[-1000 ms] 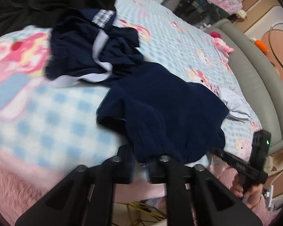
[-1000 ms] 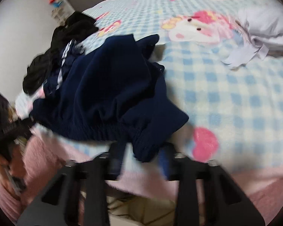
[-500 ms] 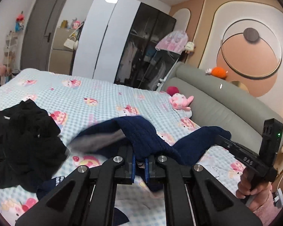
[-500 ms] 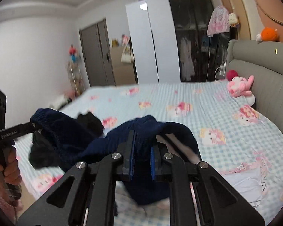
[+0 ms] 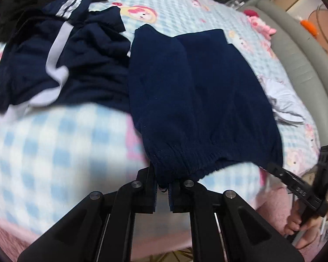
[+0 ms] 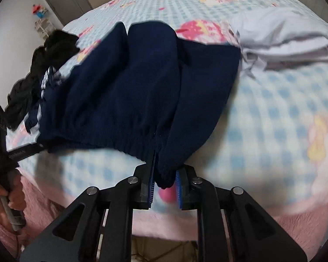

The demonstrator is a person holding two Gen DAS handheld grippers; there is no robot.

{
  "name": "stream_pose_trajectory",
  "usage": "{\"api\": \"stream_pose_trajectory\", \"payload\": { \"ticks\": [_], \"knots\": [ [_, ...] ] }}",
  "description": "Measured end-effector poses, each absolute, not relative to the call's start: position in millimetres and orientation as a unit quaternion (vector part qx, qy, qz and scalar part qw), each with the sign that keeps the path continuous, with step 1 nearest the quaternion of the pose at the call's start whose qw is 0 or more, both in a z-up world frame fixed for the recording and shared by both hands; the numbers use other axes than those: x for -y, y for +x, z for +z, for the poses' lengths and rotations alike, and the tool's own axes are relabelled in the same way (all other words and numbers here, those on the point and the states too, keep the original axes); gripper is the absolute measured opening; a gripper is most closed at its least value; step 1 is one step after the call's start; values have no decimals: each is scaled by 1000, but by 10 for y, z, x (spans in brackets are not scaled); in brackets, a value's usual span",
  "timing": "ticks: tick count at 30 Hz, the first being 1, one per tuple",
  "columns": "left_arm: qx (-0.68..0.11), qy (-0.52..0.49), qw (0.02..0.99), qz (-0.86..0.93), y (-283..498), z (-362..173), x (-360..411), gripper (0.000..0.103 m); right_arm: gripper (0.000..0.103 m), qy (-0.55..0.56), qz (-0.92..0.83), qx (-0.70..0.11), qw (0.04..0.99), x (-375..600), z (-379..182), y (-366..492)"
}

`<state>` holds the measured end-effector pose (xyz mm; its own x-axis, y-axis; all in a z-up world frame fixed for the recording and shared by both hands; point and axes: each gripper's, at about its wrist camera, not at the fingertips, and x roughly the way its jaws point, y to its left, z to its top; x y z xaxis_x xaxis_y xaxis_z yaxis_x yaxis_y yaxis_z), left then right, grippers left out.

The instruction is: Fold clothes

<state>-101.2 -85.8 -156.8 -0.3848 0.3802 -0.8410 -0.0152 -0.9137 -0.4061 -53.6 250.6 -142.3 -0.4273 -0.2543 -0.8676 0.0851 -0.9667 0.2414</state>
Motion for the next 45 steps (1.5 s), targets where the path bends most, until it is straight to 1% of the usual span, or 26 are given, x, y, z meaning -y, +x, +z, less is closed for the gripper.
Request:
{"api": "stream_pose_trajectory", "payload": {
  "ticks": [1, 3, 5, 7, 11, 12, 14, 17, 20, 23, 25, 26, 27, 28, 29, 30, 34, 37, 39, 40, 43, 45],
  "knots": [
    [167, -541, 127, 815, -959, -1556, 856, 12, 19, 523, -842, 88, 99, -2534, -1411, -512],
    [151, -541, 135, 816, -837, -1519, 840, 17, 25, 515, -845, 108, 90, -2617, -1351, -484],
    [134, -536, 140, 822, -719, -1485, 856, 23, 26, 503, -853, 116, 80, -2676, -1265, -459],
    [128, -541, 147, 818, -633, -1496, 916, 38, 26, 481, -869, 99, 60, -2686, -1157, -389],
    [150, -527, 138, 825, -493, -1447, 1124, 39, 26, 431, -900, 62, 21, -2658, -914, -293],
    [167, -514, 129, 831, -494, -1415, 1204, 39, 26, 416, -908, 50, 13, -2615, -833, -307],
    [198, -492, 101, 841, -558, -1367, 1379, 39, 26, 418, -907, 27, 51, -2429, -807, -390],
    [253, -484, 52, 836, -838, -1494, 1722, 39, 26, 433, -895, 2, 106, -2136, -831, -542],
    [302, -489, 54, 817, -1176, -1624, 1869, 39, 26, 465, -873, -4, 148, -1824, -967, -718],
    [315, -485, 40, 815, -1498, -1658, 1861, 39, 26, 478, -861, -22, 173, -1530, -1047, -776],
    [339, -485, 47, 804, -1657, -1736, 1814, 41, 26, 483, -854, -23, 191, -1378, -1086, -775],
    [341, -488, 41, 803, -1713, -1767, 1812, 41, 26, 484, -853, -21, 195, -1339, -1101, -772],
    [342, -490, 34, 801, -1768, -1798, 1814, 37, 26, 485, -851, -19, 198, -1303, -1116, -768],
    [321, -491, 8, 810, -1804, -1792, 1793, 19, 26, 486, -852, -19, 194, -1318, -1117, -770],
    [295, -491, -12, 820, -1829, -1780, 1783, 9, 26, 487, -852, -18, 189, -1337, -1117, -771],
    [269, -490, -32, 828, -1852, -1769, 1775, 7, 26, 489, -853, -18, 184, -1356, -1117, -773],
    [193, -478, -87, 852, -1854, -1630, 1923, 4, 26, 493, -854, -17, 164, -1432, -1118, -779],
    [152, -446, -160, 867, -1746, -1376, 2284, 4, 26, 495, -856, -18, 150, -1482, -1146, -842],
    [144, -424, -217, 867, -1651, -1221, 2619, 4, 26, 495, -856, -8, 149, -1538, -1129, -865],
    [140, -412, -256, 863, -1577, -1123, 2910, 4, 26, 492, -858, -5, 146, -1564, -1111, -872],
    [174, -401, -325, 839, -1242, -1036, 3513, 4, 26, 479, -868, -6, 130, -1655, -1052, -862],
    [192, -409, -312, 836, -1136, -1036, 3487, 4, 28, 472, -875, -6, 110, -1752, -1032, -843]
  ]
}}
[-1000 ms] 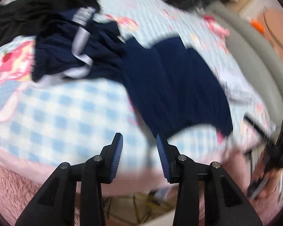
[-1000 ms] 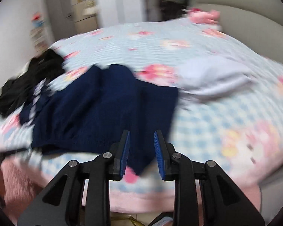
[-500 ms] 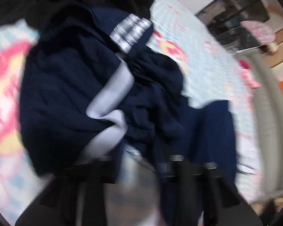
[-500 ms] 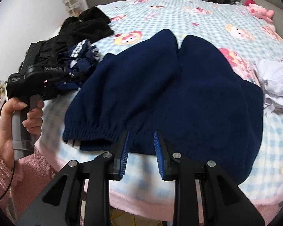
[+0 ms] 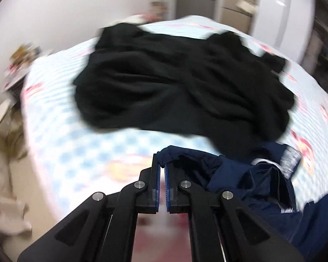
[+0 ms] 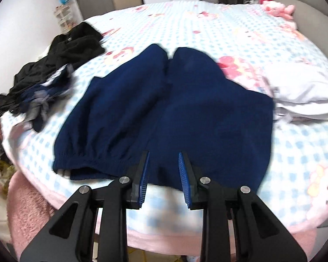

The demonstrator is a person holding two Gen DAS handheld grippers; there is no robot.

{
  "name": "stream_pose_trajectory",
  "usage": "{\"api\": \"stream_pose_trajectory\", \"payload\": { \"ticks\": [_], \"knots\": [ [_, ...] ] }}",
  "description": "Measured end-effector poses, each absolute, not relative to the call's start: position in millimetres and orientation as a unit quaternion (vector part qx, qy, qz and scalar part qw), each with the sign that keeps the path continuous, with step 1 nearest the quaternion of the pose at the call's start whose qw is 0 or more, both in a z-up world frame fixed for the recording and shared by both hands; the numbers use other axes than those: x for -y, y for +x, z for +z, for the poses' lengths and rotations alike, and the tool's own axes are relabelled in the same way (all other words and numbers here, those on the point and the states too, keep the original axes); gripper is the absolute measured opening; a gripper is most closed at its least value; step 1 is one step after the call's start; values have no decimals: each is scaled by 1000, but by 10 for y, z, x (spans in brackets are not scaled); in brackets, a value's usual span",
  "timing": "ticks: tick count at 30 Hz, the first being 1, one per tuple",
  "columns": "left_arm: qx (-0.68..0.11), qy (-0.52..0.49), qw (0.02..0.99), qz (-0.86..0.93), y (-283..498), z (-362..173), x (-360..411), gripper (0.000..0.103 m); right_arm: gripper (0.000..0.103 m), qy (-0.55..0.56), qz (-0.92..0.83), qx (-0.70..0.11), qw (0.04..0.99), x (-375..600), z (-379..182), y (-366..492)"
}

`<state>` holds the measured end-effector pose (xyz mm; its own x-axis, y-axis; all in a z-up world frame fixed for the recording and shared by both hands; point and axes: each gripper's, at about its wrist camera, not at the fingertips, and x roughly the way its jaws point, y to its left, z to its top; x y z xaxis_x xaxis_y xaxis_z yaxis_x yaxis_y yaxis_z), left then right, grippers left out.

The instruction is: Fold clothes

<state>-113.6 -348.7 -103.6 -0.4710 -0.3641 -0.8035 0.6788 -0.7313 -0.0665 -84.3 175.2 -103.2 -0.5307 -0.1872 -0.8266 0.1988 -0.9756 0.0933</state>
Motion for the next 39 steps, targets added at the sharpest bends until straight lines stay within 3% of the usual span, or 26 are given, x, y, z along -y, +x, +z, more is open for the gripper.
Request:
{"api": "stream_pose_trajectory", "payload": {
  "ticks": [3, 5, 6, 7, 11, 15, 17, 21, 24, 26, 28, 29, 31, 32, 33, 35, 39],
  "knots": [
    [-180, 430, 256, -847, -1058, -1099, 3233, 11, 34, 471, -879, 3, 79, -1928, -1054, -839],
    [-140, 438, 252, -852, -1039, -1121, 2964, 34, 35, 481, -874, 12, 71, -2023, -1101, -864],
    [-142, 434, 239, -857, -985, -1128, 2806, 52, 35, 485, -872, 17, 67, -2071, -1125, -877],
    [-152, 429, 225, -861, -948, -1116, 2696, 54, 35, 488, -870, 19, 67, -2096, -1135, -878],
    [-133, 374, 219, -891, -700, -950, 2110, 50, 35, 483, -873, 18, 69, -2135, -1119, -850],
    [-134, 402, 90, -901, -766, -1021, 1636, 48, 35, 449, -893, 26, 31, -2298, -1025, -720],
    [-193, 449, -7, -872, -879, -1226, 1454, 48, 35, 442, -896, 40, 13, -2439, -988, -668],
    [-257, 513, -112, -812, -1145, -1618, 1172, 50, 55, 466, -882, 73, 22, -2683, -1040, -617],
    [-262, 541, -120, -790, -1226, -1711, 1017, 47, 56, 493, -864, 90, 39, -2810, -1185, -592],
    [-229, 559, -102, -791, -1198, -1758, 903, 36, 57, 493, -863, 93, 56, -2771, -1154, -602],
    [-220, 555, -103, -795, -1149, -1736, 856, 18, 57, 491, -863, 95, 74, -2728, -1118, -612],
    [-222, 550, -107, -798, -1109, -1706, 846, 16, 57, 490, -862, 97, 82, -2707, -1100, -617],
    [-220, 540, -102, -806, -1032, -1616, 876, 11, 42, 489, -861, 99, 100, -2664, -1064, -628],
    [-217, 534, -98, -811, -983, -1552, 901, 10, 22, 488, -860, 100, 108, -2643, -1047, -633],
    [-217, 529, -95, -815, -941, -1491, 933, 9, 15, 487, -860, 102, 117, -2621, -1029, -638],
    [-220, 518, -90, -822, -773, -1333, 1021, 9, 9, 485, -858, 104, 134, -2578, -993, -648],
    [-207, 543, -118, -805, -562, -1325, 1056, 13, 8, 485, -854, 102, 160, -2497, -941, -624]
  ]
}}
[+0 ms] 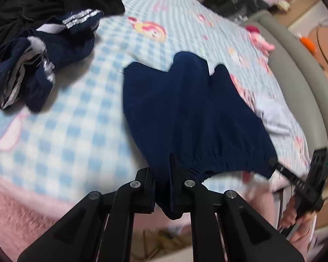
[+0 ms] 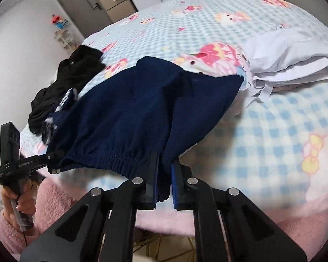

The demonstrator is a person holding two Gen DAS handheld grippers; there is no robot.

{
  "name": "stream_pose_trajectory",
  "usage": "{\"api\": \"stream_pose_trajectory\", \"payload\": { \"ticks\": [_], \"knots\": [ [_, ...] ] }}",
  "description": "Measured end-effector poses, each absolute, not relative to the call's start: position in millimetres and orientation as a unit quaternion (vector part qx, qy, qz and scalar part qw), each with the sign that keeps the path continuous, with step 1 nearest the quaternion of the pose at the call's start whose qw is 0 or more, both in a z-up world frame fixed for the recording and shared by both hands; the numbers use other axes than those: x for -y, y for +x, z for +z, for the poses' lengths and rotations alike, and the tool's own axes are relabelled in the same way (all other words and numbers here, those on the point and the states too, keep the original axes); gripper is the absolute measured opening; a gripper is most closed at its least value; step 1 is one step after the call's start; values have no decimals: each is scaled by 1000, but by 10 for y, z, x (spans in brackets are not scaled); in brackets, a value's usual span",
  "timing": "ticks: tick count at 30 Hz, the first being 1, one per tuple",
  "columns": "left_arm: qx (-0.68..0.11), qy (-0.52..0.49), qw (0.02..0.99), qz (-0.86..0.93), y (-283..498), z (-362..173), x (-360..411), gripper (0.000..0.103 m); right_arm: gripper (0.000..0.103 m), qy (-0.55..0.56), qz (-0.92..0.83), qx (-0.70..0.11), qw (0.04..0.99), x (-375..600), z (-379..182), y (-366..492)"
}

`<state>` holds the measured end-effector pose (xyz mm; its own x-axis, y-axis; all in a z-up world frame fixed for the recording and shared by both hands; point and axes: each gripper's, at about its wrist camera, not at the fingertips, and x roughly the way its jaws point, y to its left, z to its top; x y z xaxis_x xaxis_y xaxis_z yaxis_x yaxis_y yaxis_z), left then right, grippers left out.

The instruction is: Fold clothes

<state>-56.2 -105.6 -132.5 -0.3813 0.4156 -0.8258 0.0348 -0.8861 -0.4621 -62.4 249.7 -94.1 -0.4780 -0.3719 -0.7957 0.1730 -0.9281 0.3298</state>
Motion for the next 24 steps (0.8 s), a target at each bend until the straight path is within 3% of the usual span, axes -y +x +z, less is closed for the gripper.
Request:
{"api": "stream_pose_trajectory", "payload": {
  "ticks": [4, 10, 14, 16, 17, 18, 19, 21, 24],
  "knots": [
    [206, -566, 132, 787, -528, -1465, 1134, 23, 15, 515, -846, 55, 131, -2446, -1109, -515],
    [268, -529, 99, 799, -724, -1472, 1577, 28, 56, 485, -861, 113, 100, -2733, -1125, -686],
    [306, -509, 87, 800, -927, -1519, 1718, 28, 59, 498, -848, 157, 93, -2837, -1305, -1018],
    [333, -494, 85, 799, -1032, -1526, 1784, 28, 56, 505, -840, 169, 105, -2809, -1401, -1167],
    [348, -485, 82, 798, -1080, -1519, 1823, 28, 46, 508, -839, 167, 106, -2792, -1424, -1248],
    [362, -476, 80, 798, -1129, -1513, 1863, 28, 21, 512, -840, 148, 101, -2744, -1444, -1283],
    [355, -479, 77, 799, -1174, -1527, 1859, 29, 13, 517, -841, 129, 96, -2695, -1463, -1315],
    [336, -488, 71, 802, -1264, -1560, 1841, 29, 7, 513, -852, 73, 71, -2610, -1425, -1323],
    [307, -502, 62, 806, -1398, -1610, 1815, 29, 7, 494, -869, -4, 10, -2556, -1306, -1314]
  ]
}}
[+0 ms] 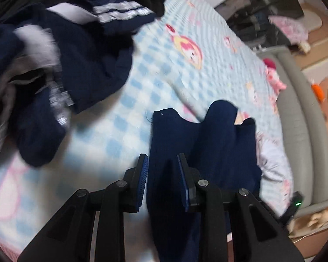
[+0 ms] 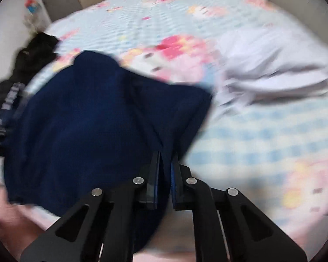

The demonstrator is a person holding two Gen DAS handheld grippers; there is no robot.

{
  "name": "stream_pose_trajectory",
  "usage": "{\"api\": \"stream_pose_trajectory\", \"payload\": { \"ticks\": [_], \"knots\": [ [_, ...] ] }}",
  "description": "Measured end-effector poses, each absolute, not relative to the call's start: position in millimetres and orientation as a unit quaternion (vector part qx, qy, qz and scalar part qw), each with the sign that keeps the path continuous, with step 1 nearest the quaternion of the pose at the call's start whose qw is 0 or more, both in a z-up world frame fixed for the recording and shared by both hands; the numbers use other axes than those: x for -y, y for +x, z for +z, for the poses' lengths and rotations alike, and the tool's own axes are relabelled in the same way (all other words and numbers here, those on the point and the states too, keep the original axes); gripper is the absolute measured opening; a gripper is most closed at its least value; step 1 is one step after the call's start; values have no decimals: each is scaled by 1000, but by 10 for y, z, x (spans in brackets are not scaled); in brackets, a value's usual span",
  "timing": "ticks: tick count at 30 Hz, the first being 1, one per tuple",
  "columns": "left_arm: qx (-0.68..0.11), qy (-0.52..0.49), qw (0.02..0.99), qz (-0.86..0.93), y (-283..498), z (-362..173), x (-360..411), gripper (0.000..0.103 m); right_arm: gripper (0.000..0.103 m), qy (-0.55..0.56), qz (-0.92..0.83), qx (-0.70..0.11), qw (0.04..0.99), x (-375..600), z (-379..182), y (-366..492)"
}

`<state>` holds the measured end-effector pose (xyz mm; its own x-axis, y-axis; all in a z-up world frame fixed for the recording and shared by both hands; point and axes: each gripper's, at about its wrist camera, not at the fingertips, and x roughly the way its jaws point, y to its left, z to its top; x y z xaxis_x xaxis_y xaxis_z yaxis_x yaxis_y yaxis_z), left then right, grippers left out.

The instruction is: Fold clothes

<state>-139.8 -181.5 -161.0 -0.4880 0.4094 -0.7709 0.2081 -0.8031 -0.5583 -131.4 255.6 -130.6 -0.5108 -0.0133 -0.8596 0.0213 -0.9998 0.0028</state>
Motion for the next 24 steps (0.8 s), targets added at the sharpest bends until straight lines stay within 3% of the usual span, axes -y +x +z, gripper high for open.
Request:
{"api": "stream_pose_trajectory", "payload": {
  "ticks": [3, 5, 8, 10, 12, 20, 24],
  "knots": [
    [282, -512, 56, 810, -1537, -1671, 1785, 38, 21, 438, -897, -45, -29, -2511, -1013, -1308],
    [281, -515, 66, 807, -1536, -1710, 1775, 40, 33, 426, -904, -43, 20, -2346, -828, -1428],
    [261, -509, 70, 817, -1595, -1745, 1673, 36, 38, 420, -898, -33, 126, -1871, -677, -1732],
    [247, -505, 72, 824, -1636, -1768, 1603, 10, 47, 425, -884, -29, 191, -1536, -709, -1940],
    [239, -492, 50, 835, -1626, -1734, 1612, 7, 55, 447, -866, -34, 222, -1256, -866, -2185],
    [217, -446, -18, 868, -1319, -1445, 2001, 6, 55, 506, -836, -67, 202, -818, -1414, -2675],
    [209, -468, 1, 859, -1393, -1593, 2041, 17, 55, 492, -843, -79, 204, -786, -1402, -2714]
  ]
}}
